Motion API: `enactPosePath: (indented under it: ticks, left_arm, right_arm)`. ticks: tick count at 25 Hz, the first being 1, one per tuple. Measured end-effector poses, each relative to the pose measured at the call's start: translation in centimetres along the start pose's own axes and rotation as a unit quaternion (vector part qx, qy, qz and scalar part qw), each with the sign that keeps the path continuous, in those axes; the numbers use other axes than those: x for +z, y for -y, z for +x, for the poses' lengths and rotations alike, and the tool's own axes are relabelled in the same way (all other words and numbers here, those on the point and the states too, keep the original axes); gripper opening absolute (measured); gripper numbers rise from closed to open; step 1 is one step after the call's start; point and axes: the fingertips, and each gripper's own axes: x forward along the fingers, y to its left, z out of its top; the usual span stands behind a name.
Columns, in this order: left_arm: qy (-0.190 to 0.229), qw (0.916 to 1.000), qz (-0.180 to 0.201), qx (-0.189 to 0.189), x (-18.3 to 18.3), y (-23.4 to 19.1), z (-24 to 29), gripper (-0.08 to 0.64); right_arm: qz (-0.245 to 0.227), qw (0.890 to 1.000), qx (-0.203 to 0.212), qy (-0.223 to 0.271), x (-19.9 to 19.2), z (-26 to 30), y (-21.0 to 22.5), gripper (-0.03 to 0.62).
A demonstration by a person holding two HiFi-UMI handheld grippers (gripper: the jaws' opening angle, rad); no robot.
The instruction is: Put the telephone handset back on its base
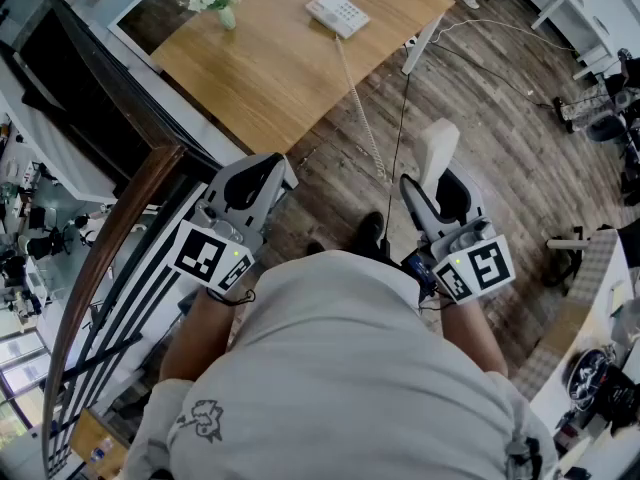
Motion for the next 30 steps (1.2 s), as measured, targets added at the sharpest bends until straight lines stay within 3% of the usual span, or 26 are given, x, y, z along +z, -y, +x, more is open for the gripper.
enactPosePath:
  ticks: [14,30]
  left_arm:
    - [-0.019,0.9993,-0.02,0.026,-1.5,-1.3,8.1,0.006]
    - [-0.041,0.9962,-0.033,0.069,-2.8,1.4,21.6,0.006]
  right_arm:
    - [0.022,0.999,0.024,-0.017,-0.5,3.1,8.2,0.224]
    - [0.05,0.995,0.075,-0.036,-1.7,3.7,22.4,0.224]
